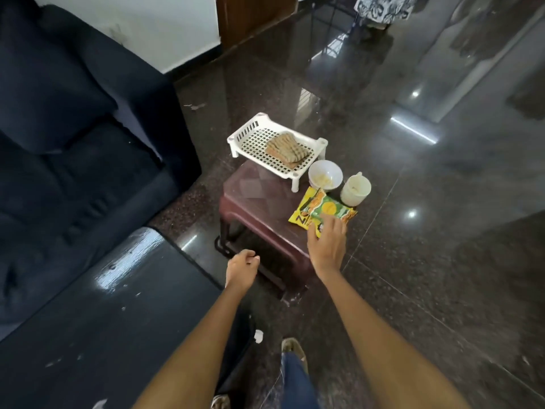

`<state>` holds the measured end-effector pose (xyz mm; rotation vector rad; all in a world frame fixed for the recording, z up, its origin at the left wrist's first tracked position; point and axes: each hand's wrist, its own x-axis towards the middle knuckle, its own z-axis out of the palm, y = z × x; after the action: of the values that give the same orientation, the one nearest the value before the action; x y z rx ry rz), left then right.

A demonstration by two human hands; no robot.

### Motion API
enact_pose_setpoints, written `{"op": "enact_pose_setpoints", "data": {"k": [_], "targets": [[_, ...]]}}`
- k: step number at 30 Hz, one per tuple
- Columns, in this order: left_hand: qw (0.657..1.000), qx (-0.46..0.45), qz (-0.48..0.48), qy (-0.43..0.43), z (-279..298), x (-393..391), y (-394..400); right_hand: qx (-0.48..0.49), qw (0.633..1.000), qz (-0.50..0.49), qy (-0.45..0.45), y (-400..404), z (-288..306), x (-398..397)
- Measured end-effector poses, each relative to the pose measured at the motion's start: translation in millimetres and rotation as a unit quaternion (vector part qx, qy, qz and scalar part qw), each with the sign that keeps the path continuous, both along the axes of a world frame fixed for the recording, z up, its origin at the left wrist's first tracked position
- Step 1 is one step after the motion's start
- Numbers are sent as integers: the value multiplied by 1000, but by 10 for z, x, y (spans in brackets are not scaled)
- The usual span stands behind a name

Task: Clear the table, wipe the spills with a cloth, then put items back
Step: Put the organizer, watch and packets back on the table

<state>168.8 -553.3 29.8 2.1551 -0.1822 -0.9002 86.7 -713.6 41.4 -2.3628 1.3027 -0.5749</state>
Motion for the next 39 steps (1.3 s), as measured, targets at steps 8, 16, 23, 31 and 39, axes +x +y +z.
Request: {"op": "enact_pose_setpoints", "data": {"k": [8, 16, 23, 31, 39], "targets": [[985, -47, 106, 128, -174, -124, -1424, 135, 976, 111, 127, -1398, -119, 206], [946, -58, 263, 182, -257, -316, -2031, 244, 914, 247, 209, -1810, -321, 276], [950, -57, 281, 121, -311, -383, -1853, 317, 896, 254, 179, -1689, -304, 323], [907, -105, 399, 81, -204, -337, -784, 352, 874, 313, 117, -564, -176, 507], [880, -84, 465, 38, -233, -409, 921, 415, 817, 382, 122, 1144, -319, 593]]}}
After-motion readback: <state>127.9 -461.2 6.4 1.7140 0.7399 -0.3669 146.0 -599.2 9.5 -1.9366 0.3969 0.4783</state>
